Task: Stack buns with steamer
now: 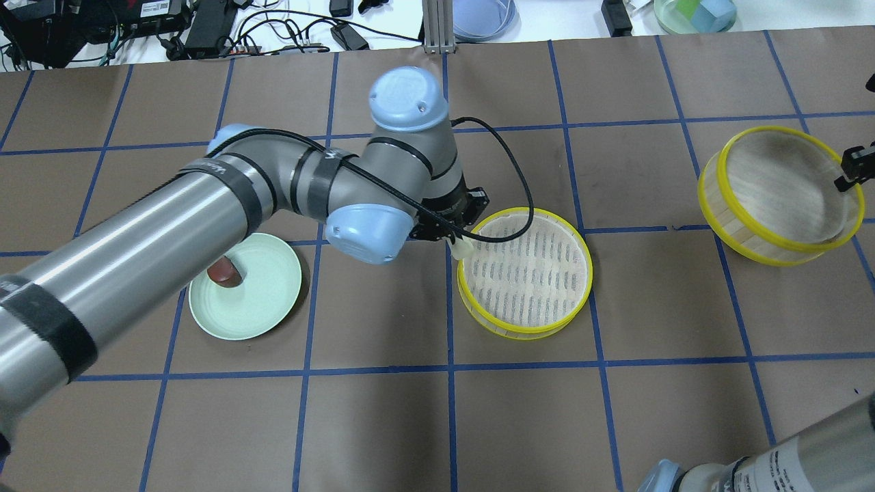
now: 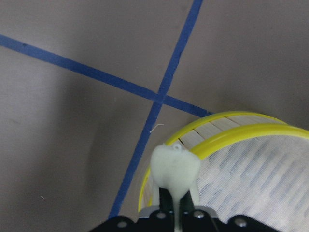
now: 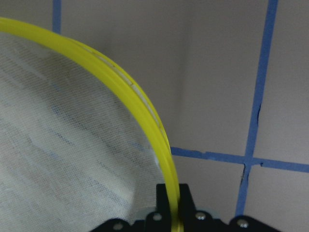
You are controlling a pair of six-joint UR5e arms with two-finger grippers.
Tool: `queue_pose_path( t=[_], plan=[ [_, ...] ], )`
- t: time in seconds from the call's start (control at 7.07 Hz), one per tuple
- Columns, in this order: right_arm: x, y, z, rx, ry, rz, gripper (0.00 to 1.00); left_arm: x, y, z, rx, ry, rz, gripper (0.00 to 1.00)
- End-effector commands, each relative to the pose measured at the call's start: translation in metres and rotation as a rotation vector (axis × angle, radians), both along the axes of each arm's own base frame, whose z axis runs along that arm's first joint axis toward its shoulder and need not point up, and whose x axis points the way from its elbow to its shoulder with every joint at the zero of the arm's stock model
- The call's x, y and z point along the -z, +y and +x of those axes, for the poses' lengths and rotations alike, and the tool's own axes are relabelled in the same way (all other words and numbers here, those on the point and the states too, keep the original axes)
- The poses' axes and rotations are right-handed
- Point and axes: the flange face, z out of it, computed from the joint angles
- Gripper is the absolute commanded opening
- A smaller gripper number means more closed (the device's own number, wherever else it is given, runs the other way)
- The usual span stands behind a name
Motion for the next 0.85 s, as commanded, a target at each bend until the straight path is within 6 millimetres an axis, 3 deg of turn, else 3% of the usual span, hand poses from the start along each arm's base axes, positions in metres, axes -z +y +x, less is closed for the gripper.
queue_pose_path(
  t=[0.0, 0.14, 0.28, 0.42, 0.57, 0.71],
  plan=[
    [-0.05, -0.001, 0.058, 0.006, 0.029, -0.015, 0.0, 0.006, 0.029, -0.062, -0.007, -0.011, -0.012, 0.0],
    [-0.062, 0.0, 0.087, 0.006, 0.024, -0.006, 0.0, 0.003, 0.035, -0.071, -0.005, -0.009, -0.013, 0.0],
    [-0.063, -0.005, 0.104, 0.004, 0.025, -0.006, 0.0, 0.003, 0.037, -0.071, -0.022, -0.009, -0.009, 0.11],
    [-0.069, -0.008, 0.128, 0.004, 0.05, -0.003, 0.0, 0.012, 0.038, -0.07, -0.063, -0.016, 0.004, 0.9],
    [-0.081, -0.008, 0.158, 0.002, 0.121, 0.007, 0.0, 0.0, 0.038, -0.069, -0.064, 0.009, -0.01, 1.0],
    [-0.083, -0.01, 0.181, -0.007, 0.123, 0.003, 0.0, -0.009, 0.04, -0.067, -0.064, 0.009, -0.02, 1.0]
  ],
)
